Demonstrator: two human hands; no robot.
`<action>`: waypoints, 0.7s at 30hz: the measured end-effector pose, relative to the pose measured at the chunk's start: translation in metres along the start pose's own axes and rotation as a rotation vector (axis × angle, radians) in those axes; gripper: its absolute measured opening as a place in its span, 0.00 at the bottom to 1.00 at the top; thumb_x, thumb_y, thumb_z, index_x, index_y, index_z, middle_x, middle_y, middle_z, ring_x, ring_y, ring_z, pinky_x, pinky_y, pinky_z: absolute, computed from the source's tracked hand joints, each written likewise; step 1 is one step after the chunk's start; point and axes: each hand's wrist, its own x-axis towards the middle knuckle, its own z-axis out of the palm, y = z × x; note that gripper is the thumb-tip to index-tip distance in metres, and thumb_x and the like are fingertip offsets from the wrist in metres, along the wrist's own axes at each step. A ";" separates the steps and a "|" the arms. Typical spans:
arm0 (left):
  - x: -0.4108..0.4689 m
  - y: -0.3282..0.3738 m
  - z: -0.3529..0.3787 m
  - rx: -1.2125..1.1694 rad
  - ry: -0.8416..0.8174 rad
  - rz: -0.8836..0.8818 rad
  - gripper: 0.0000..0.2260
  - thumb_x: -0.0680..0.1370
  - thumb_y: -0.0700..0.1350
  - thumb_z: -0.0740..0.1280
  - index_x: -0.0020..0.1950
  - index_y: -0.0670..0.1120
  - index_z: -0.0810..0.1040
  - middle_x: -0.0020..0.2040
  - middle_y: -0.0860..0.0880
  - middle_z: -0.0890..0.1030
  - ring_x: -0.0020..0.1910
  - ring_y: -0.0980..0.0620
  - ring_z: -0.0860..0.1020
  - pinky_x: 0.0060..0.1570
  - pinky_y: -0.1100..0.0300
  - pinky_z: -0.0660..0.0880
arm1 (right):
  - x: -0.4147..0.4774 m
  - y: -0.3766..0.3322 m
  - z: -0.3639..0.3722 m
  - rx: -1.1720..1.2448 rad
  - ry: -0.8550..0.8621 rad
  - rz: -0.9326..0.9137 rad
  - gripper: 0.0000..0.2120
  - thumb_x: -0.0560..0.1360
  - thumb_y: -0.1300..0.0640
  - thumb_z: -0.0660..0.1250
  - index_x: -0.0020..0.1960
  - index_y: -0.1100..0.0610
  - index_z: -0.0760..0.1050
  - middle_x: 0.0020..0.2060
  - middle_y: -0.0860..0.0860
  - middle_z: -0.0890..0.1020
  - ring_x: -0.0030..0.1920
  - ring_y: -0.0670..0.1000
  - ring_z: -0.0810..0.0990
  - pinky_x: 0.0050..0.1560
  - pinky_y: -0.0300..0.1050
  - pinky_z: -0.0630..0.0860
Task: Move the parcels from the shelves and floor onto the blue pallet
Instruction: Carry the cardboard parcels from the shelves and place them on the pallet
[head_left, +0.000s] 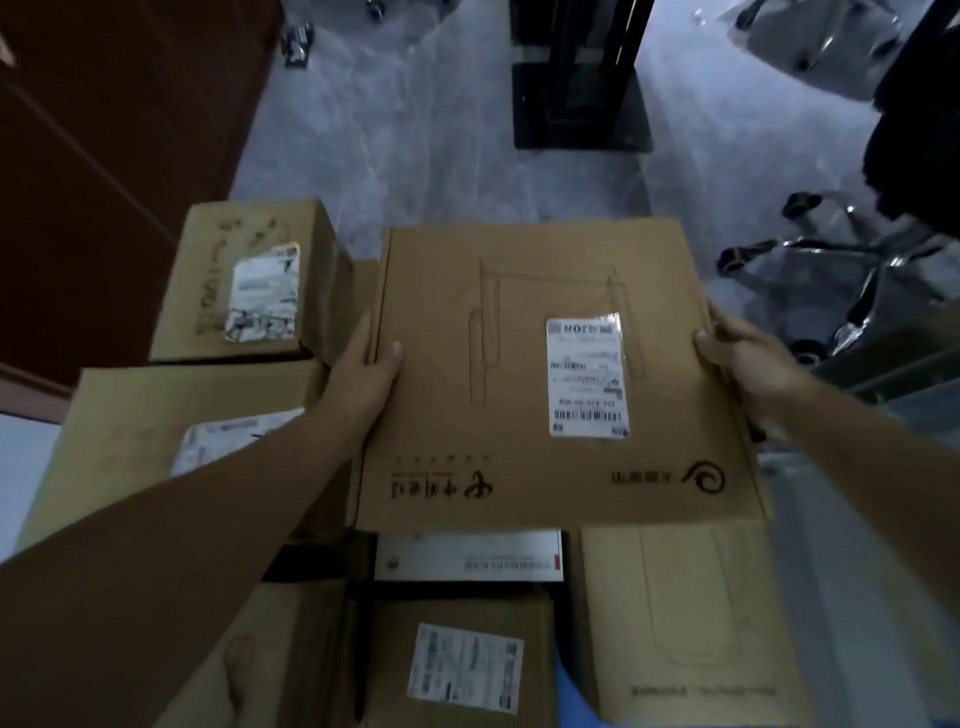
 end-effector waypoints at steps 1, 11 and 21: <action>0.008 -0.005 0.005 0.001 0.046 0.018 0.26 0.83 0.50 0.61 0.79 0.55 0.57 0.74 0.49 0.69 0.67 0.45 0.72 0.66 0.45 0.72 | 0.011 -0.002 0.001 -0.008 -0.009 -0.002 0.20 0.81 0.58 0.61 0.71 0.42 0.70 0.61 0.44 0.79 0.59 0.49 0.77 0.55 0.45 0.74; 0.039 -0.046 0.022 0.161 0.248 0.050 0.25 0.83 0.49 0.60 0.79 0.54 0.58 0.75 0.49 0.67 0.71 0.47 0.68 0.71 0.49 0.66 | 0.045 0.022 0.026 -0.003 -0.026 0.060 0.25 0.81 0.59 0.61 0.75 0.43 0.63 0.72 0.48 0.70 0.68 0.51 0.72 0.70 0.52 0.67; 0.016 -0.069 0.009 0.146 0.276 -0.022 0.23 0.84 0.47 0.59 0.79 0.55 0.59 0.75 0.48 0.67 0.72 0.46 0.67 0.71 0.45 0.65 | 0.015 0.015 0.045 0.046 0.010 0.057 0.25 0.80 0.62 0.62 0.73 0.43 0.67 0.71 0.49 0.71 0.67 0.52 0.73 0.69 0.51 0.69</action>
